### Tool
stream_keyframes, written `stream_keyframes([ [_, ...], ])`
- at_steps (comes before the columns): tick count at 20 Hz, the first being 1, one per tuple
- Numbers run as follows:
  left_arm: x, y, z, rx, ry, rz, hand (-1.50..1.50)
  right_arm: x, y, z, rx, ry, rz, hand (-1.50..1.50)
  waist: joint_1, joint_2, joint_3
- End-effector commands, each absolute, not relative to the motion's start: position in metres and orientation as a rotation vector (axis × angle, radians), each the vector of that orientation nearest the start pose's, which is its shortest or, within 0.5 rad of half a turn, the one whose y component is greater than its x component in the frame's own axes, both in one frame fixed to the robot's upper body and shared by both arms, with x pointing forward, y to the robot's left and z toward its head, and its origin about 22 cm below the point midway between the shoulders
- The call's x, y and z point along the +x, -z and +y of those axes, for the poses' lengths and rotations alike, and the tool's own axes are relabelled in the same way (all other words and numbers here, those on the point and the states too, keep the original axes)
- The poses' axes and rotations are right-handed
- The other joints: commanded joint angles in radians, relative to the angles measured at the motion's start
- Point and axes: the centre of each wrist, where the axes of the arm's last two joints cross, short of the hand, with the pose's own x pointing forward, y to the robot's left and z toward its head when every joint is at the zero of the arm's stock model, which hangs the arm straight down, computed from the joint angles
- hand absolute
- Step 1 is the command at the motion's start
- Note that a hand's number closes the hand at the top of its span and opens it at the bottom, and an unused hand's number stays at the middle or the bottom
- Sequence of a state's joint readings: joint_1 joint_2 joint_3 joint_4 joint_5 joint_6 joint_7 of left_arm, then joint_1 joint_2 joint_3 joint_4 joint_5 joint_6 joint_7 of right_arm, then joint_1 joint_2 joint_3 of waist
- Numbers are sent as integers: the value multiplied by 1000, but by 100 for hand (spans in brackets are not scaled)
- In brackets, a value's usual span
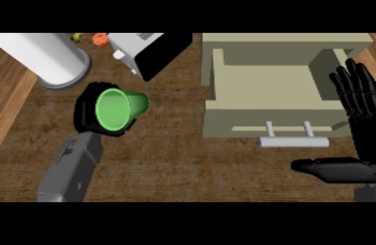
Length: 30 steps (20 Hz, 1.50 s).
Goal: Pick up the cup, place it into the drawer and close the drawer
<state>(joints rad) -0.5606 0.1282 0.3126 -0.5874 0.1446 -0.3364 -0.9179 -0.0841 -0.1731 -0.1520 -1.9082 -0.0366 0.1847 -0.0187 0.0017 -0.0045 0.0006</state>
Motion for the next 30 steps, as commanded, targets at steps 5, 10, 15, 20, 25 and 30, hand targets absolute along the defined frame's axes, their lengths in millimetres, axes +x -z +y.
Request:
stream_keyframes([
  [5,391,-33,197,-385,-35,-2163,150,242,-121,-281,-94,-232,-1982,-150,11,-3,1],
  [10,393,-83,172,-402,56,-2175,150,230,-103,-282,-91,-209,-1995,-150,2,0,0],
  [15,404,-133,111,-350,141,-2169,150,236,-101,-291,-88,-225,-1997,-150,-13,4,0],
  [20,418,-161,86,-317,159,-2121,150,227,-106,-294,-92,-237,-1989,-150,-19,6,0],
  [25,426,-174,60,-291,147,-2046,150,247,-112,-271,-66,-249,-2015,-150,-21,9,0],
  [30,429,-147,55,-297,142,-1976,150,239,-122,-294,-62,-249,-1998,-150,-29,9,0],
])
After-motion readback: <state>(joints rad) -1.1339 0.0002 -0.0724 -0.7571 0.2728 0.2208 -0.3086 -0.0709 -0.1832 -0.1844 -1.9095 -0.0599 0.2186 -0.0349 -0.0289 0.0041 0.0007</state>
